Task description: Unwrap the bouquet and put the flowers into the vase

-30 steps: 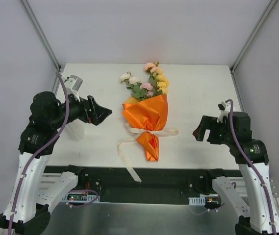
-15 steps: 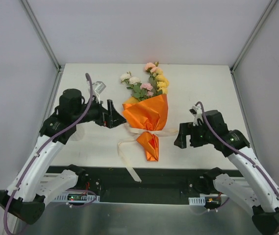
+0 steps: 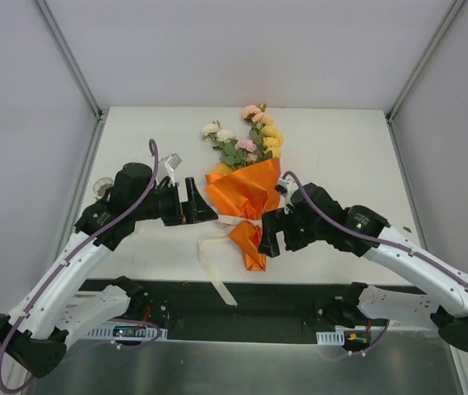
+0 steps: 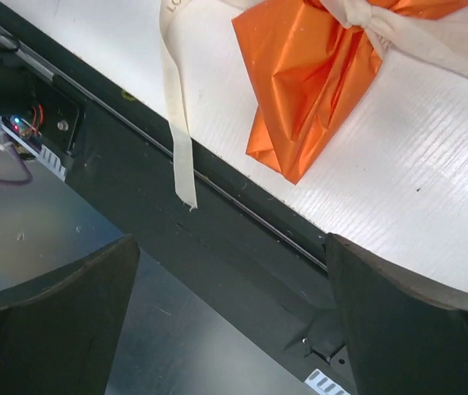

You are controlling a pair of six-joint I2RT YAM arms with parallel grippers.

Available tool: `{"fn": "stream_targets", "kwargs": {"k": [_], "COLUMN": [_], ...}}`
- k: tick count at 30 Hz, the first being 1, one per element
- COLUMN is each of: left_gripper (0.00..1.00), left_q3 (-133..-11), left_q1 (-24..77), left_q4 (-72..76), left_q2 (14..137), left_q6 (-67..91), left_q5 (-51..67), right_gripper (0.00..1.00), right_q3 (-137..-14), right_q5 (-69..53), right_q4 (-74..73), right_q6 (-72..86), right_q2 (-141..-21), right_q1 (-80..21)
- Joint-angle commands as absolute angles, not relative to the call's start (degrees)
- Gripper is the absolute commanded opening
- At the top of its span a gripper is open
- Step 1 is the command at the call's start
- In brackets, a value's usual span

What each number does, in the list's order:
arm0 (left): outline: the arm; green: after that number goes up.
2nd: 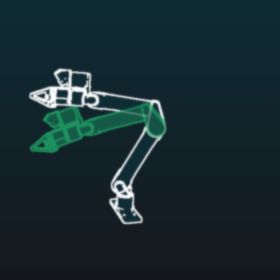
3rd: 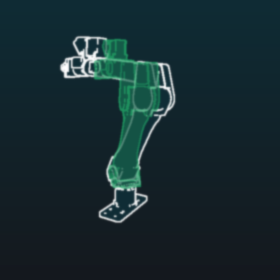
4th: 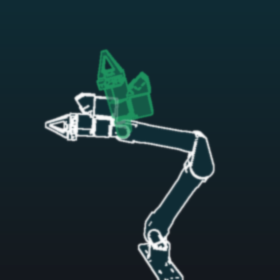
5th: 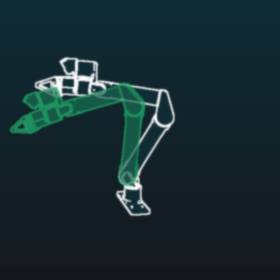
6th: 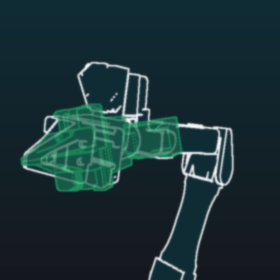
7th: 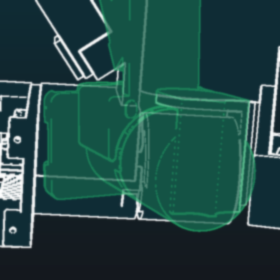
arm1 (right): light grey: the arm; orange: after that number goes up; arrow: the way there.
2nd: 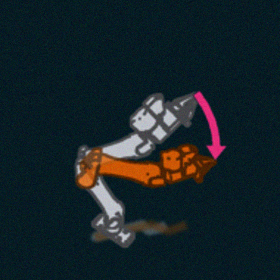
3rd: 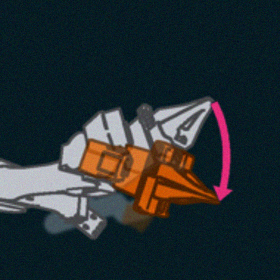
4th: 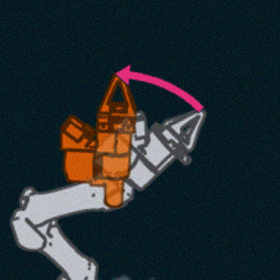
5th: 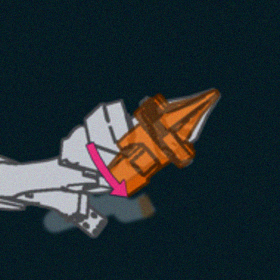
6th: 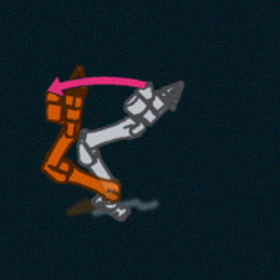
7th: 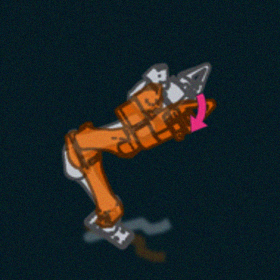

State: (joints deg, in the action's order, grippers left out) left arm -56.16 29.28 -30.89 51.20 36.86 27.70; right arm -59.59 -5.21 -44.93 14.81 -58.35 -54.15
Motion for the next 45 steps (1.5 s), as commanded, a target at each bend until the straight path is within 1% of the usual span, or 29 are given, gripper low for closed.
{"fn": "stream_targets", "kwargs": {"k": [1,4,6,7,8,10,12,16,18,21,24,26,31,32,33,35,38,45], "left_gripper": [0.93,0.89,0.88,0.88,0.87,0.85,0.85,0.84,0.77,0.73,0.72,0.67,0.58,0.57,0.58,0.58,0.61,0.63], "left_q3": [-54.94,-53.79,-54.14,-54.75,-56.23,-57.74,-59.15,-61.52,-63.19,-64.25,-64.34,-64.25,-64.69,-64.77,-64.95,-65.56,-66.36,-67.24], "left_q1": [29.62,29.62,29.62,29.62,29.62,29.62,29.62,29.62,29.62,29.62,29.62,29.62,29.62,29.62,29.62,29.62,29.53,29.62], "left_q4": [-33.57,-34.01,-34.89,-35.59,-36.55,-40.32,-41.66,-43.85,-44.91,-46.14,-46.49,-46.49,-46.67,-46.76,-46.76,-46.67,-46.67,-46.67], "left_q2": [47.64,47.72,49.38,50.61,52.02,56.41,59.13,62.04,63.97,66.17,66.27,66.09,67.15,67.67,67.94,68.64,69.60,71.19], "left_q6": [45.78,45.53,43.00,41.67,40.53,37.63,35.09,30.51,27.97,25.85,25.40,25.05,25.05,25.14,25.14,25.31,25.92,26.72], "left_q5": [26.54,26.98,27.59,28.21,29.00,29.88,30.15,29.18,29.18,29.09,29.35,28.31,28.56,28.39,28.21,28.04,27.69,27.51], "right_gripper": [0.99,0.93,0.88,0.81,0.78,0.70,0.68,0.56,0.53,0.51,0.48,0.44,0.43,0.43,0.40,0.37,0.36,0.35], "right_q3": [-61.70,-62.22,-63.36,-64.07,-66.16,-68.63,-71.88,-76.81,-78.39,-79.89,-83.22,-85.07,-87.36,-87.45,-87.54,-87.63,-87.19,-86.23], "right_q5": [-0.35,3.25,4.91,5.36,5.62,5.36,3.53,0.79,0.53,0.53,0.70,1.23,5.89,5.80,5.97,6.76,7.29,7.47], "right_q4": [-45.80,-43.34,-42.19,-42.19,-42.01,-42.36,-42.10,-42.80,-43.16,-44.12,-46.31,-47.28,-49.57,-49.66,-49.83,-50.18,-49.57,-47.03], "right_q6": [18.90,17.06,15.91,15.73,14.86,14.59,14.33,12.48,11.61,10.90,9.41,7.65,5.55,4.93,4.40,3.34,1.94,0.44], "right_q2": [-58.80,-60.73,-63.97,-65.38,-68.61,-72.05,-76.54,-83.05,-85.86,-89.73,-93.95,-96.66,-99.40,-99.75,-100.02,-101.07,-101.34,-102.13], "right_q1": [-55.11,-55.11,-55.11,-55.02,-54.76,-54.23,-53.27,-52.47,-51.95,-51.59,-51.50,-51.42,-51.50,-51.42,-51.42,-51.42,-51.33,-50.80]}}
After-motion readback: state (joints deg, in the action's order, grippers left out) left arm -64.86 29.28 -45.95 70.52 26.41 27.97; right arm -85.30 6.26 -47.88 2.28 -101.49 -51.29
